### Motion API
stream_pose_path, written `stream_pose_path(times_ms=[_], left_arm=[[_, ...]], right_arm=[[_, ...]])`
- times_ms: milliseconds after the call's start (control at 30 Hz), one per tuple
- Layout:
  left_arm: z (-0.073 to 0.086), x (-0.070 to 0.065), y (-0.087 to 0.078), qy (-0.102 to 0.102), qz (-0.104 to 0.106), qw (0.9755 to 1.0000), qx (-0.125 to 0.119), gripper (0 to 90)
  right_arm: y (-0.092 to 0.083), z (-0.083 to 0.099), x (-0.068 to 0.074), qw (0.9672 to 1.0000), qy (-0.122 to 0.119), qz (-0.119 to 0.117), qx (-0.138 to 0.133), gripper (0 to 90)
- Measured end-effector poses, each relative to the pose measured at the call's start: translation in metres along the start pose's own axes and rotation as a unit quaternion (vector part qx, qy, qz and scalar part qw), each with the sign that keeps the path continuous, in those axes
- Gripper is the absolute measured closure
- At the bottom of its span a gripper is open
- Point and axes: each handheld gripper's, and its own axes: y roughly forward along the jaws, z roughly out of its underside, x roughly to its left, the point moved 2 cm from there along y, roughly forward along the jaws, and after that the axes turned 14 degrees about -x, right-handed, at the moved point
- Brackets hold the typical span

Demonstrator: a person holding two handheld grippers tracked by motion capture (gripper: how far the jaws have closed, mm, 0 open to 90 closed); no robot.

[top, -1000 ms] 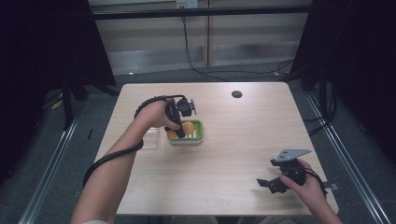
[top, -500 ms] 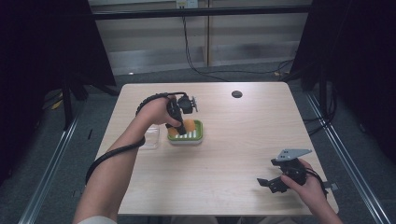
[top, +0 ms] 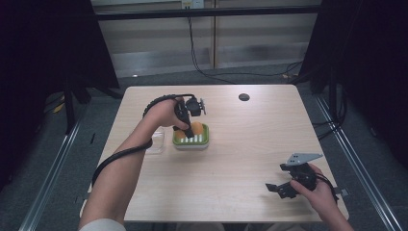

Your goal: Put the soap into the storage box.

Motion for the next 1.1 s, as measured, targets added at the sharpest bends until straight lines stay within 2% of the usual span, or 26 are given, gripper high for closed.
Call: stream_pose_path(times_ms=[133, 167, 233, 267, 400, 467, 500, 533, 567, 600, 633, 833, 1033, 1100], left_arm=[[-0.001, 0.001, 0.001, -0.002, 0.010, 0.9999, 0.005, 49.9], [-0.001, 0.002, 0.001, 0.003, 0.003, 1.0000, 0.003, 49.9], [-0.001, 0.001, 0.002, -0.002, 0.003, 1.0000, 0.002, 50.0], [-0.002, 0.002, 0.002, -0.002, 0.009, 1.0000, 0.004, 49.9], [-0.003, 0.003, 0.002, 0.009, 0.008, 0.9999, 0.005, 50.0], [-0.003, 0.002, 0.004, 0.003, 0.002, 1.0000, 0.001, 50.0], [-0.004, 0.003, 0.004, 0.004, 0.009, 0.9999, 0.004, 49.9], [-0.004, 0.003, 0.005, 0.008, -0.001, 1.0000, 0.001, 50.0], [-0.004, 0.004, 0.005, 0.007, 0.009, 0.9999, 0.006, 50.0], [-0.004, 0.005, 0.005, 0.011, 0.006, 0.9999, 0.006, 50.0], [-0.004, 0.005, 0.006, 0.006, 0.010, 0.9999, 0.003, 50.0], [-0.003, 0.007, 0.009, 0.011, -0.003, 0.9999, 0.001, 49.9], [-0.001, 0.010, 0.010, 0.018, -0.004, 0.9998, 0.003, 49.9], [0.000, 0.011, 0.012, 0.015, -0.005, 0.9999, -0.001, 49.9]], right_arm=[[0.000, 0.000, 0.000, 1.0000, 0.000, 0.000, 0.000, 2.3], [0.000, 0.000, 0.000, 1.0000, 0.000, 0.000, -0.001, 2.3], [0.000, 0.000, 0.000, 1.0000, 0.000, 0.000, -0.001, 2.3], [0.000, 0.000, 0.000, 1.0000, 0.000, 0.000, -0.001, 2.3], [0.000, 0.000, 0.000, 1.0000, 0.000, -0.001, -0.001, 2.3], [0.000, 0.000, 0.000, 1.0000, 0.000, -0.002, -0.003, 2.3], [0.000, 0.000, 0.001, 1.0000, 0.001, -0.001, -0.002, 2.3], [-0.001, 0.000, 0.000, 1.0000, 0.003, -0.002, -0.003, 2.2], [-0.001, 0.000, 0.000, 1.0000, 0.003, -0.002, -0.003, 2.2], [-0.001, 0.000, 0.000, 1.0000, 0.004, 0.000, -0.003, 2.2], [-0.001, 0.000, 0.000, 1.0000, 0.004, 0.000, -0.003, 2.2], [-0.002, 0.000, -0.001, 1.0000, 0.004, 0.002, -0.004, 2.3], [-0.001, 0.001, 0.000, 1.0000, 0.002, -0.001, -0.001, 2.2], [-0.001, 0.001, -0.001, 1.0000, 0.002, 0.000, -0.001, 2.2]])
